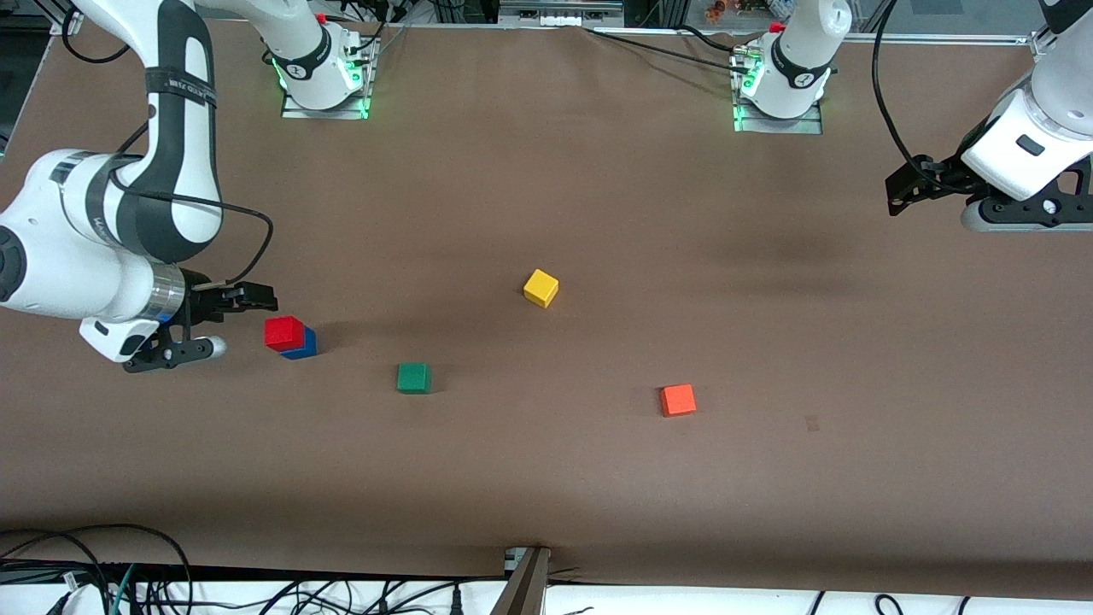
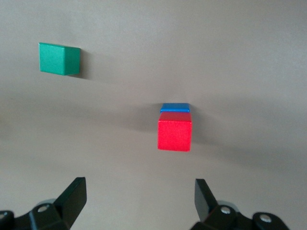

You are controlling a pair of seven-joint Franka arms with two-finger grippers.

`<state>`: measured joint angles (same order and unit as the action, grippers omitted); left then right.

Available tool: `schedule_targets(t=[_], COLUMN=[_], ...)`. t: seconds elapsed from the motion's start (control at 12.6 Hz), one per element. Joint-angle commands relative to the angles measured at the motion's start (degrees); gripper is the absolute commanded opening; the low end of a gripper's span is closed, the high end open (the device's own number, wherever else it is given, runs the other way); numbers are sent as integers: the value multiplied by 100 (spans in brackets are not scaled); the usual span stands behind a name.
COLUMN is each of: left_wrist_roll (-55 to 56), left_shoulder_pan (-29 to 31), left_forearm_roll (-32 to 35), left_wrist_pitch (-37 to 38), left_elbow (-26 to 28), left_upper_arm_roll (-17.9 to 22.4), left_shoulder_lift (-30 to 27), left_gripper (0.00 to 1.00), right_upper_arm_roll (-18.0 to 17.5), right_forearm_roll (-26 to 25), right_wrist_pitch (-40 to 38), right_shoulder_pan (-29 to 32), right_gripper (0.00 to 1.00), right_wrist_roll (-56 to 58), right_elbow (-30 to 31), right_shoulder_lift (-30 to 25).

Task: Pass red block to right arm, stack on blue

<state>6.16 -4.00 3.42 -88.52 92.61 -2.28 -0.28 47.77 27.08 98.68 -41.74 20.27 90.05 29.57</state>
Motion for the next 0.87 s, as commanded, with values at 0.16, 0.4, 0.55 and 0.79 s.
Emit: schedule_targets(t=[0.16,0.4,0.55,0.79], left_wrist_roll=[35,35,35,35], left_shoulder_pan=[-40,-40,-40,-40], left_forearm_roll=[-8,-8,-8,1], left_wrist_pitch=[151,151,151,151], left_elbow=[-182,-191,-191,-200], left_upper_arm_roll=[0,-18,-9,-18], left_shoulder_lift=[72,72,63,72], left_gripper=[100,100,100,100], right_upper_arm_roll=[-1764,-3752,-4143,-4241], right_forearm_roll=[-1446,-2311,-2698,-2717], right_wrist_pitch=[-313,-830,-1191,-1377], right_shoulder_pan=[1172,2790,3109,3216], right_gripper=[100,100,100,100], right_wrist_roll=[-1180,-1657,-1684,-1596], right_elbow=[-172,-163,-102,74], right_shoulder_lift=[-792,-1453,-1900,-2692])
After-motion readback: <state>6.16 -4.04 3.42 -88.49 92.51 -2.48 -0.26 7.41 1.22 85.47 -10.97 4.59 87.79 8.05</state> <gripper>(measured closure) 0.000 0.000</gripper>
